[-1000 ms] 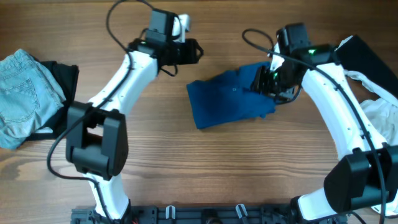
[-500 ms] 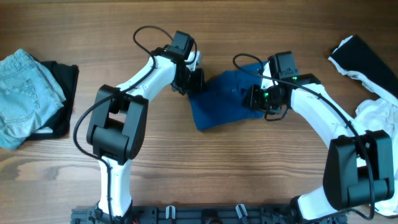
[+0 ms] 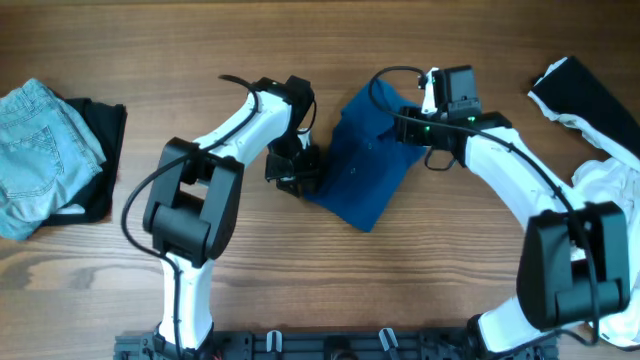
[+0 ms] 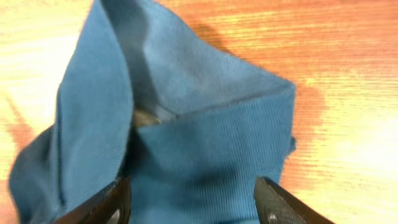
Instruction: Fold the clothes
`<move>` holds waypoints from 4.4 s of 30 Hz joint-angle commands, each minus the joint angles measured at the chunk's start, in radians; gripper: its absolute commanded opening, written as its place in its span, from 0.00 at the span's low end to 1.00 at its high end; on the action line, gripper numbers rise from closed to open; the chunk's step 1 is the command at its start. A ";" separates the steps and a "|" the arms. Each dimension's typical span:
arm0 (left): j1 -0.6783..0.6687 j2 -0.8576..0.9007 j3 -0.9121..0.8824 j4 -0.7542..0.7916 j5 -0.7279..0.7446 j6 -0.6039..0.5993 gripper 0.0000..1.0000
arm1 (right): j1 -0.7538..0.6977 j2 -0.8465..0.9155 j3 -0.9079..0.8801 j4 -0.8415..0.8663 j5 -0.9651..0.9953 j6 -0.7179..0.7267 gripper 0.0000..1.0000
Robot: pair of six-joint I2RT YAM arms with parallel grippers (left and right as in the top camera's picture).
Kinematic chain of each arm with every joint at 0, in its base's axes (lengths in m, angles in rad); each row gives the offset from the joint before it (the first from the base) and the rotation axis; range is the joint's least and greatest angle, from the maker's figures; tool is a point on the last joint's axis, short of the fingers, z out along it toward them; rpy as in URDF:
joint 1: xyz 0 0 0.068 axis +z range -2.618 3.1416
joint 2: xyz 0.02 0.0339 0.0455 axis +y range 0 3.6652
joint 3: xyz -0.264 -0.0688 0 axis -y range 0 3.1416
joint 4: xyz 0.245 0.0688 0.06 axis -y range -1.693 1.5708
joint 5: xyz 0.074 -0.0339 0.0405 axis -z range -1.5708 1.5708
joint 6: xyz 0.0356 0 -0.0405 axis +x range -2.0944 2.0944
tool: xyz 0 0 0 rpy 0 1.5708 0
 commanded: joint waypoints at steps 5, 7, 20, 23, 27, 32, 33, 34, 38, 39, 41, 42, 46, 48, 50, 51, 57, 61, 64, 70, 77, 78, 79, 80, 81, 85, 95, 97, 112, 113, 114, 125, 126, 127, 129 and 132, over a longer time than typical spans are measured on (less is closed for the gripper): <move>0.147 -0.202 0.118 0.217 -0.063 0.098 1.00 | -0.003 -0.200 0.039 -0.114 -0.001 -0.024 0.69; 0.170 -0.201 0.122 0.292 0.137 0.187 1.00 | -0.003 -0.203 0.039 -0.145 -0.002 -0.020 0.70; 0.084 0.072 0.122 0.431 0.481 0.349 1.00 | -0.003 -0.201 0.038 -0.241 -0.002 -0.017 0.75; 0.049 0.140 0.122 0.488 0.476 0.338 1.00 | -0.003 -0.201 0.038 -0.263 -0.002 -0.018 0.75; -0.005 0.240 0.122 0.570 0.477 0.277 1.00 | -0.003 -0.201 0.038 -0.293 -0.002 -0.018 0.75; -0.047 0.257 0.127 0.603 0.476 0.259 0.08 | -0.003 -0.201 0.038 -0.322 0.005 -0.018 0.74; -0.039 0.251 0.139 0.600 0.476 0.259 0.04 | -0.003 -0.201 0.038 -0.327 0.011 -0.018 0.73; -0.022 0.239 0.156 0.592 0.471 0.259 0.04 | -0.003 -0.201 0.038 -0.328 0.011 -0.018 0.71; 0.083 0.126 0.201 0.527 0.254 0.227 0.04 | -0.003 -0.201 0.038 -0.331 0.014 -0.017 0.70; 0.126 0.078 0.206 0.507 0.183 0.208 0.04 | -0.003 -0.201 0.038 -0.334 0.022 -0.018 0.70; 0.222 -0.021 0.206 0.477 0.117 0.167 0.04 | -0.003 -0.201 0.038 -0.342 0.047 -0.018 0.70; 0.277 -0.070 0.206 0.462 0.088 0.128 0.04 | -0.003 -0.201 0.038 -0.345 0.058 -0.018 0.70; 0.500 -0.222 0.206 0.443 0.031 0.079 0.04 | -0.003 -0.201 0.038 -0.353 0.066 -0.016 0.70; 0.614 -0.269 0.206 0.446 0.006 0.079 0.04 | -0.003 -0.201 0.038 -0.356 0.066 -0.009 0.70; 0.732 -0.290 0.206 0.451 0.003 0.079 0.04 | -0.003 -0.201 0.038 -0.360 0.067 -0.009 0.70; 0.774 -0.291 0.206 0.450 0.003 0.079 0.04 | -0.003 -0.201 0.038 -0.360 0.067 -0.010 0.70; 1.036 -0.283 0.206 0.452 0.001 0.079 0.04 | -0.003 -0.201 0.038 -0.365 0.067 -0.010 0.70; 1.142 -0.283 0.206 0.429 0.001 0.079 0.98 | -0.003 -0.201 0.038 -0.365 0.066 -0.010 0.70; 1.195 -0.283 0.206 0.415 0.002 0.074 1.00 | -0.003 -0.201 0.038 -0.366 0.066 -0.010 0.70; 1.279 -0.283 0.206 0.396 0.002 0.023 1.00 | -0.003 -0.201 0.038 -0.370 0.067 -0.011 0.70; 1.286 -0.283 0.206 0.428 0.124 0.002 0.99 | -0.003 -0.201 0.038 -0.367 0.067 -0.014 0.71; 1.275 -0.283 0.206 0.435 0.148 0.005 0.98 | -0.003 -0.201 0.038 -0.367 0.067 -0.014 0.71; 1.263 -0.283 0.206 0.439 0.174 0.013 0.95 | -0.003 -0.201 0.038 -0.367 0.067 -0.014 0.71; 1.249 -0.283 0.206 0.443 0.204 0.030 0.83 | -0.003 -0.201 0.038 -0.367 0.067 -0.014 0.71; 1.220 -0.283 0.206 0.445 0.222 0.050 0.51 | -0.003 -0.201 0.038 -0.367 0.066 -0.013 0.71; 1.155 -0.268 0.206 0.465 0.138 0.053 0.04 | -0.003 -0.201 0.038 -0.370 0.066 -0.011 0.71; 1.305 -0.067 0.206 0.488 0.030 0.053 0.28 | -0.003 -0.201 0.038 -0.400 0.066 -0.010 0.71; 1.368 -0.020 0.206 0.492 0.020 0.053 0.44 | -0.003 -0.201 0.038 -0.414 0.066 -0.010 0.71; 1.474 -0.094 0.206 0.568 0.336 0.076 0.58 | -0.003 -0.201 0.038 -0.407 0.066 -0.014 0.86; 1.460 -0.121 0.206 0.570 0.335 0.092 0.60 | -0.003 -0.201 0.038 -0.403 0.066 -0.013 0.88; 1.444 -0.149 0.206 0.571 0.335 0.097 0.60 | -0.003 -0.201 0.038 -0.398 0.066 -0.013 0.91; 0.945 -0.292 0.206 0.395 0.210 0.186 0.74 | -0.003 -0.201 0.038 -0.143 0.067 -0.013 1.00; 0.865 -0.288 0.206 0.369 0.180 0.185 0.76 | -0.003 -0.201 0.038 -0.086 0.067 -0.014 1.00; 0.788 -0.283 0.206 0.341 0.160 0.185 0.78 | -0.003 -0.201 0.038 -0.032 0.067 -0.021 0.99; 0.659 -0.270 0.206 0.286 0.129 0.185 0.95 | -0.003 -0.201 0.039 0.035 0.071 -0.022 1.00; 0.500 -0.266 0.206 0.164 0.048 0.185 1.00 | -0.004 -0.205 0.039 0.035 0.070 -0.021 1.00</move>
